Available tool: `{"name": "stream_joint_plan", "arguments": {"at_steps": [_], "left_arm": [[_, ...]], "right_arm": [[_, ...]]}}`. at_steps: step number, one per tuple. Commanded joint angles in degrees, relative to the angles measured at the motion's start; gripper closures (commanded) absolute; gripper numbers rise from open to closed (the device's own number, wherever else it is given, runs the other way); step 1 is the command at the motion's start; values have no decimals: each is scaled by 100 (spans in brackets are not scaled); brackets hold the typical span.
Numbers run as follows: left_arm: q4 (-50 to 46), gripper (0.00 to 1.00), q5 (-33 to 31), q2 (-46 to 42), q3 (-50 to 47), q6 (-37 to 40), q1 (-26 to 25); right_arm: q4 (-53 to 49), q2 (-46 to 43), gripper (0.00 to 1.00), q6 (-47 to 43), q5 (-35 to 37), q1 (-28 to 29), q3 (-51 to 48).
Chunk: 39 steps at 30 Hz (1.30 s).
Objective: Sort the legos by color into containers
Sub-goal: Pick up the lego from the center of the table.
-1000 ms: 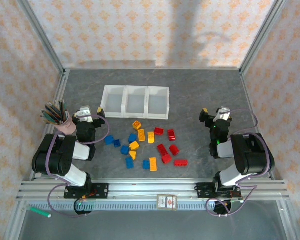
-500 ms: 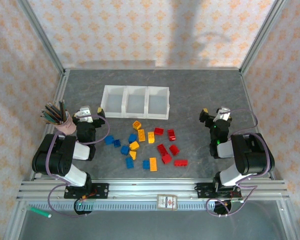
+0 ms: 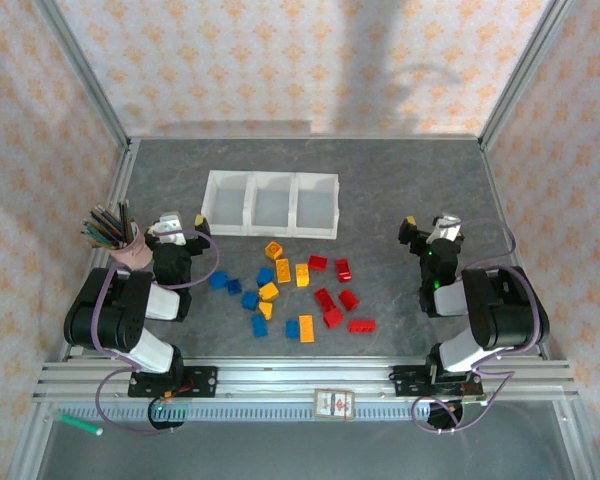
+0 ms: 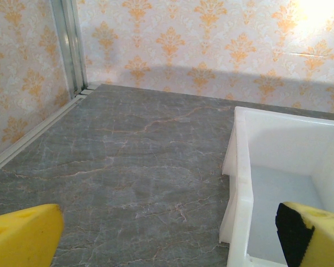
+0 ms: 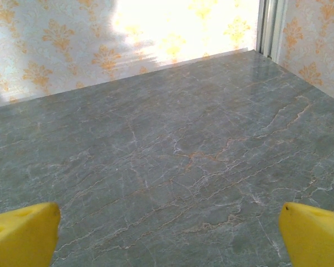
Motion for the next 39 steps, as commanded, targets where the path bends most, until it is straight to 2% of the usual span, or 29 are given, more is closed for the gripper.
{"name": "stream_joint_plan", "arguments": {"at_steps": [1, 5, 8, 13, 15, 18, 20, 23, 28, 32, 39], "left_arm": [[62, 0, 102, -296, 3, 20, 14], [-397, 0, 113, -950, -87, -13, 16], [-1055, 0, 144, -1514, 10, -75, 14], [-1929, 0, 286, -2236, 263, -867, 23], [-2024, 0, 330, -2451, 295, -1256, 23], [-2414, 0, 336, -2730, 414, -2069, 32], [-2455, 0, 342, -2854, 383, -2433, 36], [-2442, 0, 582, -3009, 214, -2937, 57], [-3967, 0, 1308, -3249, 641, -2968, 56], [-4665, 1, 1664, -3751, 659, -3093, 9], [-6009, 1, 1540, -4449, 716, -3076, -757]], "right_arm": [[156, -284, 0, -123, -115, -39, 5], [-162, -1016, 0, -45, 89, -39, -132], [-1072, -1635, 0, 30, 131, -39, 159], [-2254, -2308, 0, 402, -285, -39, 774], [-2592, -2552, 0, 864, -345, -39, 893], [-3713, -2814, 0, 2066, 79, -39, 1189], [-4159, -2867, 0, 2477, -64, -39, 1276], [-4393, -2866, 0, 2648, -653, -39, 1312], [-4967, -2676, 0, 2721, -1256, 49, 1588], [-5656, -2435, 0, 2496, -1231, 485, 1999], [-6111, -2135, 0, 2341, -1348, 1291, 2182]]}}
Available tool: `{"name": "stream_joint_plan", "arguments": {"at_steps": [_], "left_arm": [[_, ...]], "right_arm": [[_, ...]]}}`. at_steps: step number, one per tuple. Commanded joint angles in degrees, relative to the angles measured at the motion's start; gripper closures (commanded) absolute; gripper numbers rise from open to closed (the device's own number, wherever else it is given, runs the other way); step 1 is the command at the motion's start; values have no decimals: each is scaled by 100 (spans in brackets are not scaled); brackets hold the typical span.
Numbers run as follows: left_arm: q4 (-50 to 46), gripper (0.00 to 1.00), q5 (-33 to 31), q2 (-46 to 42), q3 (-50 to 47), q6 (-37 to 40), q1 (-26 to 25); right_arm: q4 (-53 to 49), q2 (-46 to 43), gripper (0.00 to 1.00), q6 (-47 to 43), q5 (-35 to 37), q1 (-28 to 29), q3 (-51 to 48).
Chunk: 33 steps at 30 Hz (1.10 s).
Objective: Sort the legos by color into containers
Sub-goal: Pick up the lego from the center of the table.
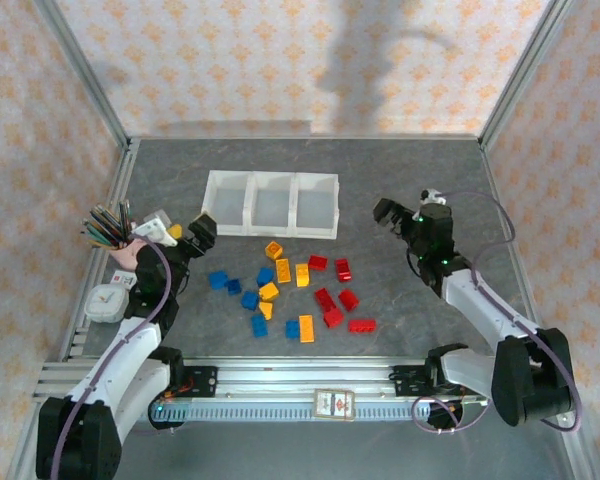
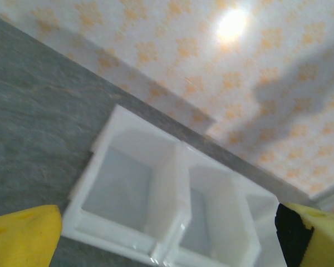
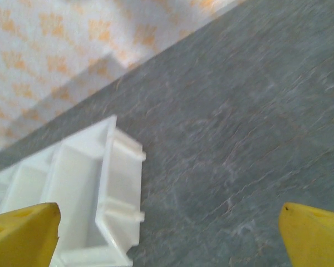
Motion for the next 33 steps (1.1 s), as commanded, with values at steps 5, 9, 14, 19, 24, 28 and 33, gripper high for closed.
{"name": "stream_joint_plan", "arguments": {"at_steps": [5, 9, 14, 19, 24, 28, 33], "left_arm": [[-1649, 1, 101, -34, 399, 4, -870], [-1987, 6, 12, 322, 607, 85, -1448], [-1970, 11, -358, 969, 908, 286, -2158], [-2096, 17, -585, 1894, 1447, 593, -2553], [-2325, 19, -491, 2777, 2021, 1006, -2673], [-2572, 23, -554, 3377, 2412, 1201, -2685], [-2759, 27, -717, 4000, 2798, 1407, -2693]], "right_arm": [[-450, 220, 0, -164, 84, 1006, 44], [-269, 386, 0, -156, 53, 1534, -70], [-44, 556, 0, -72, 148, 2182, -110], [169, 681, 0, 91, 165, 2516, -176], [299, 831, 0, 210, 141, 2694, -176], [304, 811, 0, 252, 234, 2710, -207], [213, 713, 0, 237, 338, 2708, -202]]}}
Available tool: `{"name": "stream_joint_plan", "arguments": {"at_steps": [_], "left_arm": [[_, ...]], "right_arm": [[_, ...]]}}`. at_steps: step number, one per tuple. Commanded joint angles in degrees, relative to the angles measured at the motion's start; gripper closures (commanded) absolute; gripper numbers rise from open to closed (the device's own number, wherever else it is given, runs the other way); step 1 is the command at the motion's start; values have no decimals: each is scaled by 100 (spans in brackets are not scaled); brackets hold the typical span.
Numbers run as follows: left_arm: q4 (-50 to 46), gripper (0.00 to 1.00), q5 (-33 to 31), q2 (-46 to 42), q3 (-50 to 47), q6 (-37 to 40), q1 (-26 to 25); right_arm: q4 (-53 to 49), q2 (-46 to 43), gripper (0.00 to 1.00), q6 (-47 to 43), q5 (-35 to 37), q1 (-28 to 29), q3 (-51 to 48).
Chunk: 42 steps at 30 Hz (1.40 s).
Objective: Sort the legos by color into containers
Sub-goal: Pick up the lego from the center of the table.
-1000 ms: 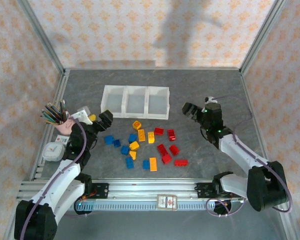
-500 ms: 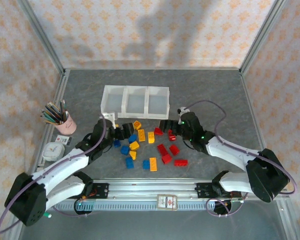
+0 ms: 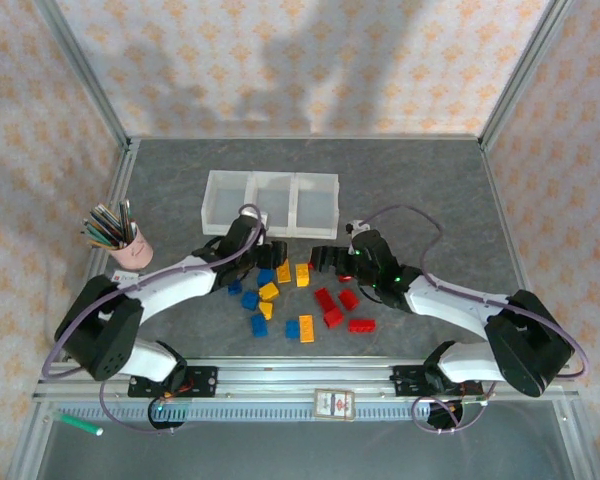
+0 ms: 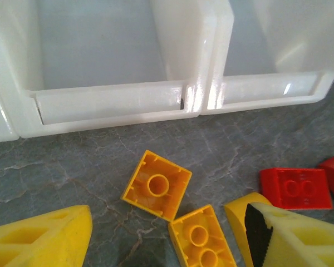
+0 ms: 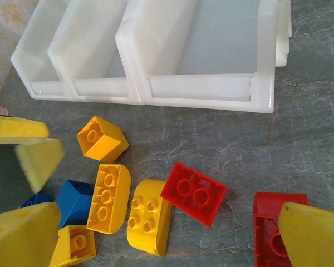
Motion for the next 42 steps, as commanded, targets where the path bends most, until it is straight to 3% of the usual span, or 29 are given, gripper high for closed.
{"name": "stream_joint_plan", "arguments": {"at_steps": [1, 11, 25, 34, 42], "left_arm": [[-385, 28, -322, 326, 318, 313, -36], [-327, 32, -62, 1147, 779, 534, -38], [-264, 54, -137, 1451, 923, 498, -43], [-412, 71, -165, 1069, 812, 475, -44], [-762, 75, -194, 37, 442, 76, -40]], "right_arm": [[53, -137, 0, 40, 232, 20, -54], [-1, -144, 0, -3, 282, 21, -67], [-131, 2, 0, -157, 256, 26, 76], [-356, -32, 0, -257, 194, 20, 317], [-624, 61, 0, -288, 15, 32, 710]]}}
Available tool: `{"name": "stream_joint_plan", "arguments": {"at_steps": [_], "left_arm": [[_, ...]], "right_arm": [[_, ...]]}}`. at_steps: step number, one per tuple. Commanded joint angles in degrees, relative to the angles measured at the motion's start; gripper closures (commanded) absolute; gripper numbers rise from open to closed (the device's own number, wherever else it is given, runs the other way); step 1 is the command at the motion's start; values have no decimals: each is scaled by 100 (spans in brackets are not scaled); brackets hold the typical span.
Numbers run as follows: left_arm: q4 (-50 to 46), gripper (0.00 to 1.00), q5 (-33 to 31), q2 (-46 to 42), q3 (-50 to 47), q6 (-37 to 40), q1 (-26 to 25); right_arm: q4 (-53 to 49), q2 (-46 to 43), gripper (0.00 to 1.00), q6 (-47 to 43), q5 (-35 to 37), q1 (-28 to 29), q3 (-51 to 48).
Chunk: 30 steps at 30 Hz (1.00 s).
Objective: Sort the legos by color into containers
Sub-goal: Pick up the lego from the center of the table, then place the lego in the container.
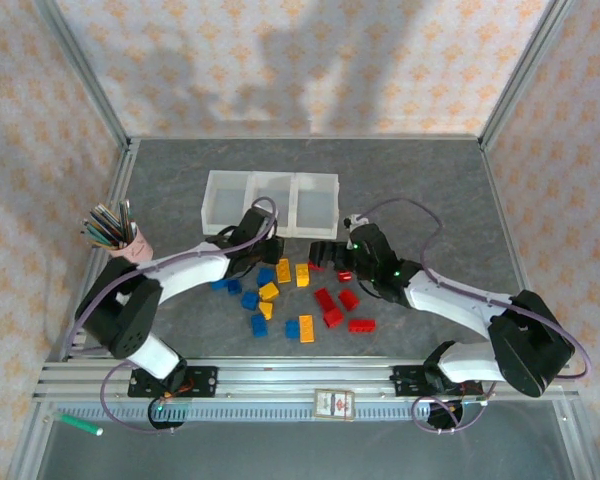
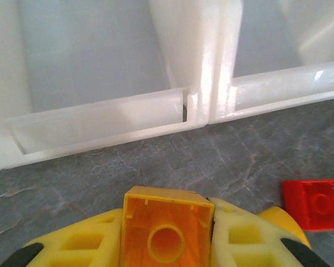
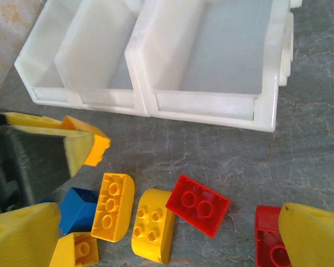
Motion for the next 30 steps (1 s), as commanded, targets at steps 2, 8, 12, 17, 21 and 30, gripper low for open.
{"name": "stream_joint_plan", "arguments": {"at_steps": [2, 8, 12, 17, 21, 30], "left_arm": [[-381, 75, -204, -874, -309, -437, -22], [-573, 75, -761, -1678, -202, -673, 335], [-441, 77, -782, -1515, -13, -714, 962], [-160, 78, -756, -762, 370, -664, 1493], [73, 78, -737, -77, 735, -606, 1671], [271, 70, -772, 1011, 1487, -483, 2039]], "right_arm": [[-184, 141, 0, -47, -140, 61, 410], [59, 546, 0, 154, -258, 241, 802], [194, 895, 0, 315, -225, 316, 1097], [370, 1141, 0, 452, -21, 317, 1282], [364, 1307, 0, 460, 100, 315, 1441], [261, 1455, 0, 384, 185, 315, 1650]]}}
